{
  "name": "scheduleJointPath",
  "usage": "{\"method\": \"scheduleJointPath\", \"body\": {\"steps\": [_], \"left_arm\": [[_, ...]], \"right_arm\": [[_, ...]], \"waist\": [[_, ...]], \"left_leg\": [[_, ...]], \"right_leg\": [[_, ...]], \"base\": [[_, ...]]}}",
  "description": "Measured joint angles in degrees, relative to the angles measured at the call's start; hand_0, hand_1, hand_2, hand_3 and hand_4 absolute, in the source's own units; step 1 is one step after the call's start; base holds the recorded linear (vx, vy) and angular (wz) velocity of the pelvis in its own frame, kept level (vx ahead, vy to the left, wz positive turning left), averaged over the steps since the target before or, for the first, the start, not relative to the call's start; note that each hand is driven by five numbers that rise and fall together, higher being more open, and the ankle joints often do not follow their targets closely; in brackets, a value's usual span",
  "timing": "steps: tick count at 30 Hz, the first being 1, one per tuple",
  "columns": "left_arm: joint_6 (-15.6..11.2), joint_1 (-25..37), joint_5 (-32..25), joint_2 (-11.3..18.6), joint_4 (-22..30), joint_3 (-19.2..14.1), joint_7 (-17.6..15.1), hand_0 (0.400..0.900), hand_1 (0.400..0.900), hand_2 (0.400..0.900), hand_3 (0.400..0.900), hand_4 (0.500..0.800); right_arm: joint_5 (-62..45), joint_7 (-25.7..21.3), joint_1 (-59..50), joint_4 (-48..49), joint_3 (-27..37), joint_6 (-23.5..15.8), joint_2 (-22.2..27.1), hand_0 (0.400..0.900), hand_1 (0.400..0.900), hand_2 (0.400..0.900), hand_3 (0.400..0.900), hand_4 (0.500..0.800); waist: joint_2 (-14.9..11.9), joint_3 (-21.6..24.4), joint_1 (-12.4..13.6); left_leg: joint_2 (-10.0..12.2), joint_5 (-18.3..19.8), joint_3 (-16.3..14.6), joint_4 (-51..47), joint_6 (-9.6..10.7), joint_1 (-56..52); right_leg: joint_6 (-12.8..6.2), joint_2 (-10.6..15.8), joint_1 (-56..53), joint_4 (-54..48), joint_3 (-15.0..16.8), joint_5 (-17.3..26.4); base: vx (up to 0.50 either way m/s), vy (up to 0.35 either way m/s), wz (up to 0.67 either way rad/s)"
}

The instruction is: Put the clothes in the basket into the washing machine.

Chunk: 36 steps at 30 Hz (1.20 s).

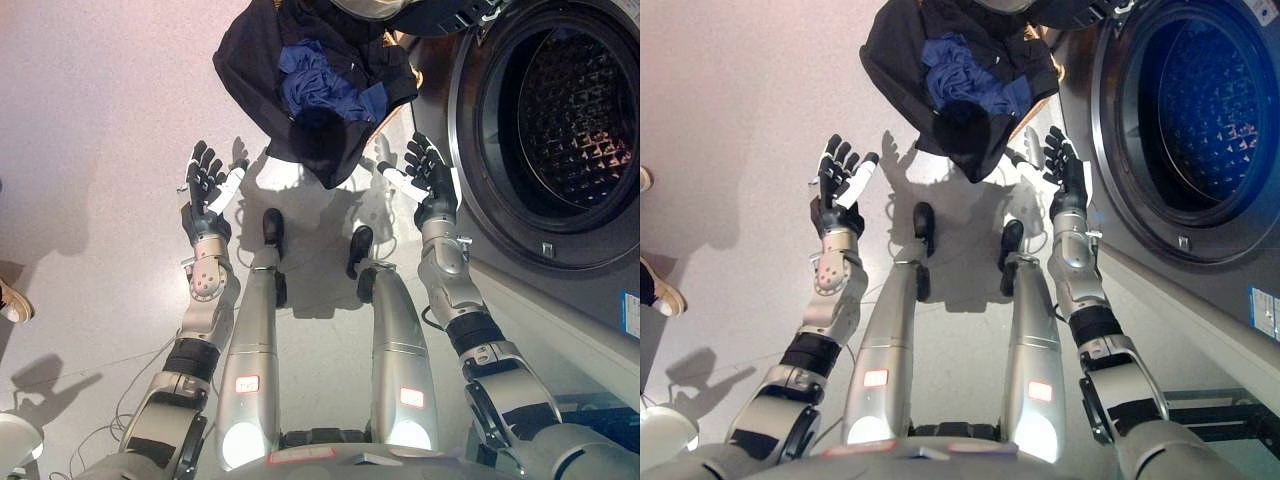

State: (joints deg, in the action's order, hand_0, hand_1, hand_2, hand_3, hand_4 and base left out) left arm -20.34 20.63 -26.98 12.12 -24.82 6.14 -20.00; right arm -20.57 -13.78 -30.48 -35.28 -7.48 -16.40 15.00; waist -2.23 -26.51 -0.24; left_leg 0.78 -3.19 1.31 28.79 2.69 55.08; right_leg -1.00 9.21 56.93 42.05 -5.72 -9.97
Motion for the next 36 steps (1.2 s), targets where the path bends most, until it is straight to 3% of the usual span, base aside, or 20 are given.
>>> {"method": "scheduleJointPath", "body": {"steps": [21,26,32,36], "left_arm": [[-0.1,-0.07,-0.04,-0.06,0.1,-1.0,0.61,0.9,0.9,0.9,0.9,0.8],[-1.07,-0.04,-0.05,-0.13,1.68,-1.07,0.63,0.9,0.9,0.9,0.9,0.8],[-1.19,-0.06,-0.07,-0.01,4.77,-0.46,0.97,0.9,0.9,0.9,0.9,0.8],[-1.38,-0.19,-0.12,1.47,6.43,1.99,1.43,0.9,0.9,0.9,0.9,0.8]], "right_arm": [[2.89,-0.13,-1.21,-0.01,0.26,0.01,0.3,0.9,0.9,0.9,0.9,0.8],[11.87,-1.55,-3.83,-0.47,-3.28,0.7,5.18,0.9,0.9,0.9,0.9,0.8],[24.56,-4.76,-16.66,-11.35,-9.43,4.35,11.73,0.9,0.9,0.9,0.9,0.8],[30.29,-6.03,-25.91,-21.89,-13.48,6.55,14.09,0.9,0.9,0.9,0.9,0.8]], "waist": [[-0.02,0.05,0.01],[-0.09,0.2,0.61],[-0.01,0.25,3.56],[0.01,0.26,7.86]], "left_leg": [[-0.04,-0.65,0.15,-2.15,-0.13,-0.56],[-0.08,-1.28,0.65,-3.27,-0.07,-0.31],[-0.81,-2.99,3.39,-5.36,0.83,0.3],[-1.03,-4.36,4.35,-7.23,1.2,0.29]], "right_leg": [[-0.01,0.15,-0.48,-0.98,-0.53,0.03],[0.02,0.34,-0.58,-1.38,-1.55,0.02],[0.91,1.3,-0.28,-0.91,-4.42,-0.92],[1.53,2.2,-0.17,-0.07,-6.36,-2.17]], "base": [[0.01,-0.005,0.02],[0.02,-0.037,0.17],[0.05,-0.055,0.25],[0.06,-0.041,0.19]]}}
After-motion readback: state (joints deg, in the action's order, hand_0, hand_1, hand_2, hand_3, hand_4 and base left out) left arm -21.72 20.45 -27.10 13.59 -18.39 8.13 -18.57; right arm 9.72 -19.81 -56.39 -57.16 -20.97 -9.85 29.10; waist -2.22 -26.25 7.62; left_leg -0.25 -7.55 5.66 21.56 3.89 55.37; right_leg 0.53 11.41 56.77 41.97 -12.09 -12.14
